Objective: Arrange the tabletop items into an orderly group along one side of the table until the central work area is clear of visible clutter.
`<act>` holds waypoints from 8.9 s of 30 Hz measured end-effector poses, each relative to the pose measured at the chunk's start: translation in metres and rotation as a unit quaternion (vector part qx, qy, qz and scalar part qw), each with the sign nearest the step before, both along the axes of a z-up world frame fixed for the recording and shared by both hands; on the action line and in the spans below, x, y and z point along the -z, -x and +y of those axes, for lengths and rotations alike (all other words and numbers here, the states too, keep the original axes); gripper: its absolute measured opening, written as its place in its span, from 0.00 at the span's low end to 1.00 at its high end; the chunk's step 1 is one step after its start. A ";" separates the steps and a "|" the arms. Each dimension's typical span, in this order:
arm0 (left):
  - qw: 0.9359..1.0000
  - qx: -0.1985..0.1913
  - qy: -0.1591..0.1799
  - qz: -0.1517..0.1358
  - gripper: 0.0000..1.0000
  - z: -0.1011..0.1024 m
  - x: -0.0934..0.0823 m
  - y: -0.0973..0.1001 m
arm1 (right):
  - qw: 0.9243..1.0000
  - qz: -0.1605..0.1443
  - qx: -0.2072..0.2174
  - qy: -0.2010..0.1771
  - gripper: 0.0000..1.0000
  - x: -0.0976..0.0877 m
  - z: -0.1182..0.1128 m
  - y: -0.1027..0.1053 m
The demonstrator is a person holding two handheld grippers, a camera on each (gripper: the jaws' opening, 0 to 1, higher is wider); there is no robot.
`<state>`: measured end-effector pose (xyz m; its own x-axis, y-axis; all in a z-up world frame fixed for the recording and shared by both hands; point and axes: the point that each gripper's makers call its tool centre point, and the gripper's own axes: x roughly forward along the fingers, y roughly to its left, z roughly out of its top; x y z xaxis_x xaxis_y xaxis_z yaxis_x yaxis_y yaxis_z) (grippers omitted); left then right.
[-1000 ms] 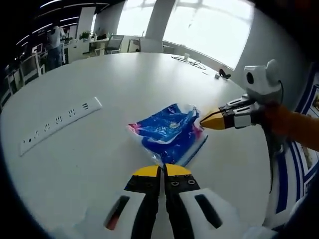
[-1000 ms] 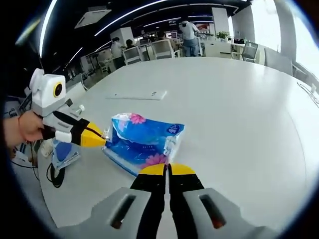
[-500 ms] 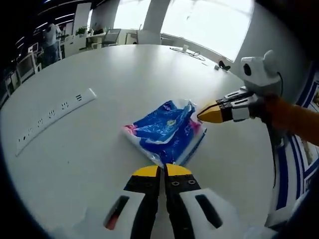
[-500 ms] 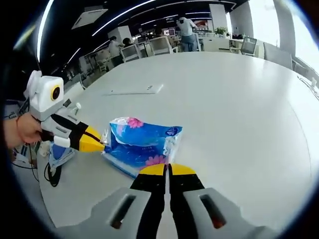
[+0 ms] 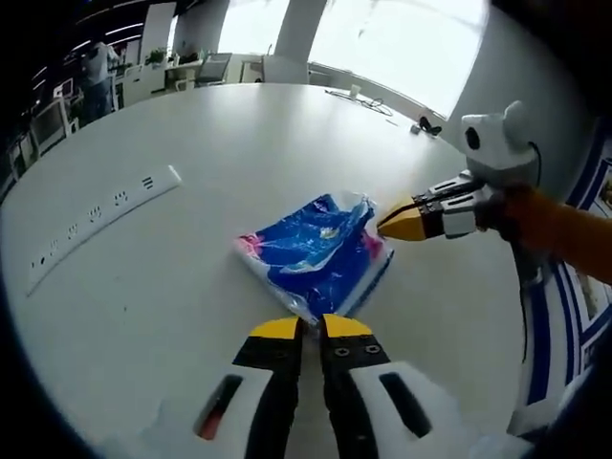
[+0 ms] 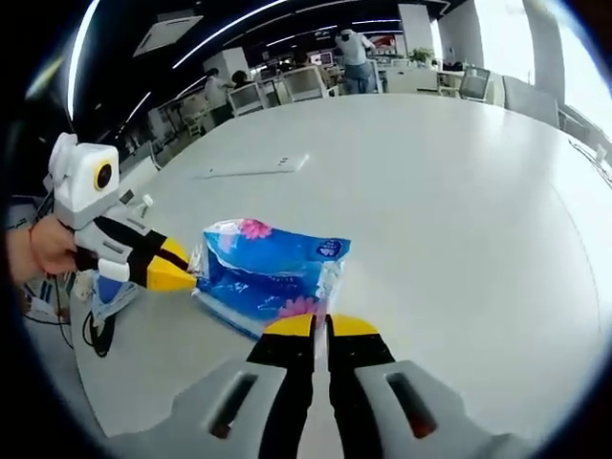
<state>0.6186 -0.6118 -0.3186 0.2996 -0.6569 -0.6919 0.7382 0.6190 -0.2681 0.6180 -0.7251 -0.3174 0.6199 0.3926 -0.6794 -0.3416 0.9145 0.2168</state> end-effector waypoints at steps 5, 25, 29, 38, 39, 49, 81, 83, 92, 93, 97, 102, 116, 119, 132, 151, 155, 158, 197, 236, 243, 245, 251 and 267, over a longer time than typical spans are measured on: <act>1.000 0.000 0.001 0.002 0.13 0.001 0.000 0.002 | 1.000 0.000 0.002 -0.002 0.06 0.000 0.000 0.001; 1.000 -0.009 0.003 -0.005 0.26 0.010 -0.008 0.002 | 1.000 -0.011 0.011 0.008 0.18 -0.007 -0.001 0.001; 1.000 -0.012 0.005 -0.008 0.30 0.012 -0.011 0.000 | 1.000 -0.013 0.013 0.009 0.20 -0.009 -0.001 0.001; 1.000 -0.019 0.008 -0.015 0.34 0.018 -0.019 -0.002 | 1.000 -0.019 0.016 0.011 0.23 -0.015 0.000 -0.001; 1.000 -0.020 0.009 -0.016 0.34 0.019 -0.020 -0.003 | 1.000 -0.020 0.017 0.011 0.23 -0.016 0.000 -0.001; 0.999 -0.026 0.010 -0.028 0.40 0.025 -0.032 -0.007 | 0.999 -0.028 0.022 0.011 0.28 -0.028 0.003 -0.003; 0.996 -0.058 0.022 -0.063 0.59 0.054 -0.079 0.005 | 0.998 -0.065 0.015 0.010 0.38 -0.081 0.014 0.018; 0.996 -0.060 0.024 -0.067 0.59 0.057 -0.082 0.007 | 0.998 -0.065 0.013 0.009 0.38 -0.083 0.016 0.020; 0.994 -0.071 0.029 -0.077 0.62 0.072 -0.097 0.016 | 0.997 -0.074 0.005 0.000 0.42 -0.095 0.028 0.030; 0.994 -0.073 0.029 -0.078 0.62 0.075 -0.098 0.017 | 0.997 -0.076 0.004 -0.002 0.43 -0.096 0.030 0.030; 0.993 -0.079 0.032 -0.080 0.63 0.082 -0.102 0.022 | 0.997 -0.080 -0.003 -0.005 0.46 -0.102 0.037 0.035; 0.992 -0.086 0.031 -0.083 0.63 0.094 -0.107 0.028 | 0.996 -0.084 -0.011 -0.008 0.48 -0.109 0.048 0.041; 0.988 -0.116 0.031 -0.092 0.64 0.139 -0.121 0.044 | 0.995 -0.090 -0.030 -0.017 0.50 -0.121 0.080 0.052; 0.987 -0.123 0.030 -0.094 0.64 0.150 -0.124 0.047 | 0.995 -0.092 -0.033 -0.021 0.51 -0.124 0.088 0.055; 0.983 -0.150 0.027 -0.101 0.65 0.200 -0.134 0.068 | 0.994 -0.092 -0.053 -0.028 0.51 -0.131 0.130 0.073; 0.979 -0.183 0.010 -0.093 0.65 0.280 -0.129 0.096 | 0.994 -0.077 -0.071 -0.037 0.50 -0.124 0.190 0.094; 0.978 -0.187 0.006 -0.089 0.64 0.292 -0.124 0.099 | 0.994 -0.072 -0.073 -0.039 0.50 -0.119 0.201 0.097; 0.978 -0.189 0.003 -0.085 0.64 0.300 -0.120 0.100 | 0.994 -0.068 -0.075 -0.041 0.50 -0.116 0.208 0.099; 0.985 -0.166 -0.045 0.010 0.52 0.329 -0.036 0.094 | 0.996 0.035 -0.065 -0.048 0.44 -0.025 0.248 0.116; 0.987 -0.118 -0.084 0.071 0.00 0.321 -0.002 0.105 | 0.991 0.073 -0.073 -0.083 0.00 -0.014 0.259 0.128; 0.988 -0.120 -0.076 0.063 0.00 0.318 -0.009 0.103 | 0.992 0.063 -0.074 -0.084 0.00 -0.024 0.258 0.124; 0.988 -0.121 -0.072 0.059 0.00 0.317 -0.013 0.101 | 0.992 0.058 -0.073 -0.084 0.00 -0.028 0.256 0.122; 0.989 -0.127 -0.059 0.052 0.00 0.312 -0.024 0.097 | 0.993 0.043 -0.072 -0.086 0.00 -0.038 0.251 0.116; 0.990 -0.133 -0.033 0.024 0.00 0.296 -0.057 0.082 | 0.994 0.003 -0.073 -0.079 0.00 -0.069 0.235 0.093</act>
<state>0.5367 -0.3153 -0.2618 0.4224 -0.5113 -0.7484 0.5339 0.8076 -0.2504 0.5252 -0.4900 -0.2481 0.5444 0.5806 -0.6054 -0.4669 0.8093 0.3563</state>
